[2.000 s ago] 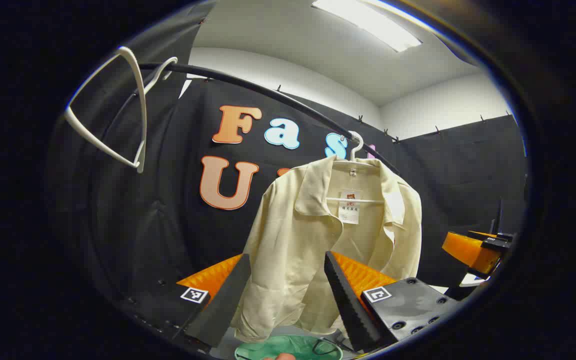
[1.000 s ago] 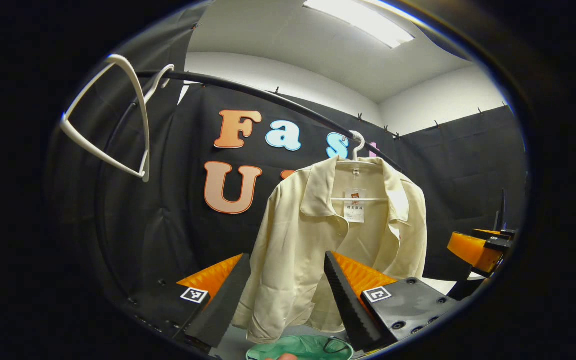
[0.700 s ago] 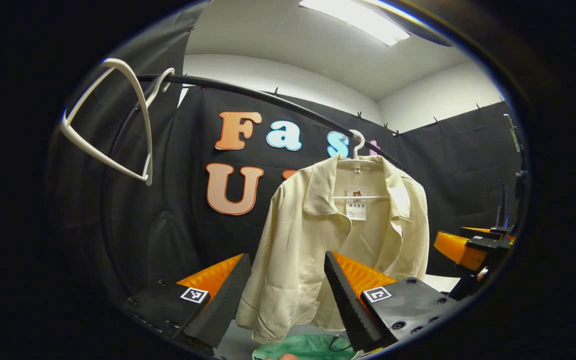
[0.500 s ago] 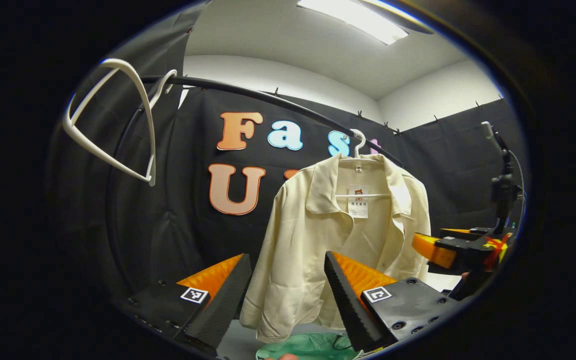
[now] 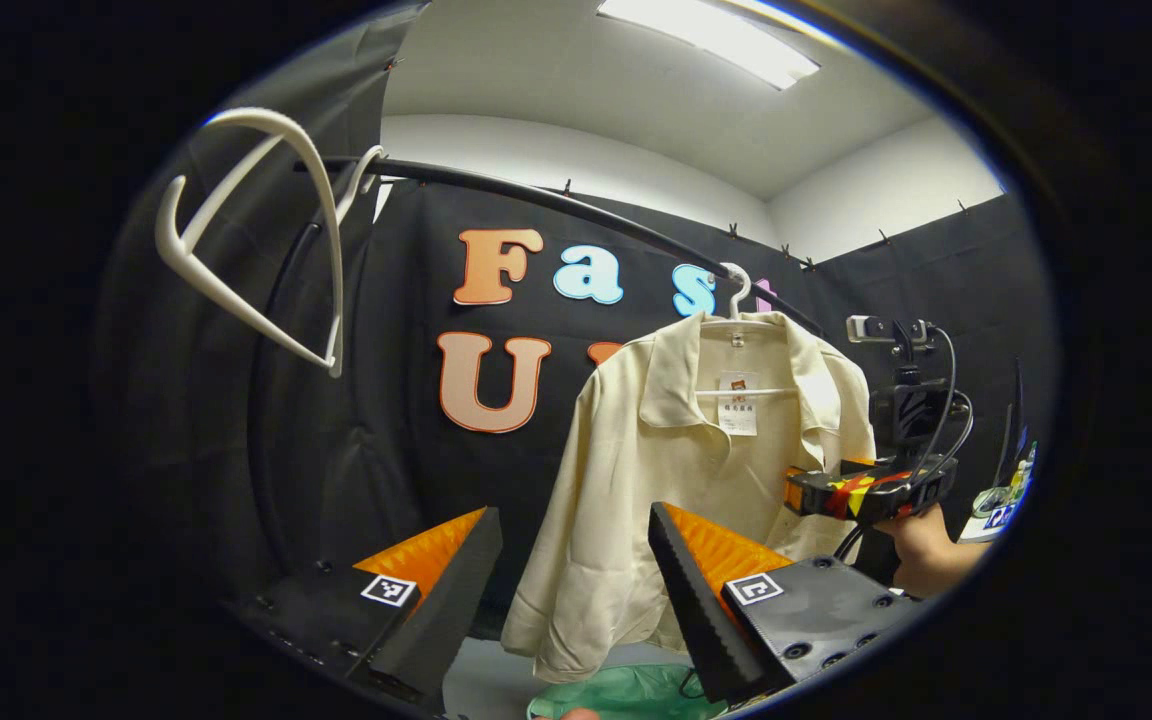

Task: Grasp the clothes on the hanger with both hands and then place them into the laundry hamper below.

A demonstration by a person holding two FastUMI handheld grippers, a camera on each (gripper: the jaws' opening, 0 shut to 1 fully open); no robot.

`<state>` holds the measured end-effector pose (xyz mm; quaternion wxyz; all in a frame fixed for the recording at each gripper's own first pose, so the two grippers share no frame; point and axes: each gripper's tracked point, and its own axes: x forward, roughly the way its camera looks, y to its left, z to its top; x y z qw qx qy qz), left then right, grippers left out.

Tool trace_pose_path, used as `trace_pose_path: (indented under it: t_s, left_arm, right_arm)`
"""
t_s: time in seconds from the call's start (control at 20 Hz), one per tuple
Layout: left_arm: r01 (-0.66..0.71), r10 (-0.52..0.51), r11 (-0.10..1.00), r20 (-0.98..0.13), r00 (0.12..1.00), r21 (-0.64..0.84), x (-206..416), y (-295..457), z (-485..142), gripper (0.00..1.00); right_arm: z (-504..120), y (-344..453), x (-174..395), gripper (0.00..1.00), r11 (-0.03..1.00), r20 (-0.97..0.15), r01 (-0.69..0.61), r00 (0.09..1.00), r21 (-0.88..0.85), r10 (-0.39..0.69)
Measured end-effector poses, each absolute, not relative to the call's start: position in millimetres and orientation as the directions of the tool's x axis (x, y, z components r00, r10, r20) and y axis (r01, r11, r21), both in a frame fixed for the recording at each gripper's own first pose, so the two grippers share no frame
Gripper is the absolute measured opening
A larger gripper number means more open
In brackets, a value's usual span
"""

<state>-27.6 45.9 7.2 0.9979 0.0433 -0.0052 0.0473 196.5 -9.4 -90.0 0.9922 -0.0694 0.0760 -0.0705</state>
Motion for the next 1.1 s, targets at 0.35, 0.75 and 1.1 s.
trace_pose_path:
  t_s: [0.35,0.75,1.1]
  left_arm:
    - [-0.057,0.057,0.996,-0.001,0.998,0.074,-2,39,-4,0.96]
    - [0.172,-0.172,0.985,-0.013,0.985,-0.006,94,-65,-30,1.0]
    - [0.021,-0.014,0.988,-0.05,0.999,0.153,183,-65,-100,1.0]
  right_arm:
    - [-29,-40,176,0.13,0.968,-0.027,0.105,0.993,-0.226,-0.114]
    - [12,-24,124,0.01,0.982,-0.01,-0.026,1.0,-0.187,0.024]
    - [10,-25,125,0.02,0.98,-0.051,-0.079,0.996,-0.182,0.07]
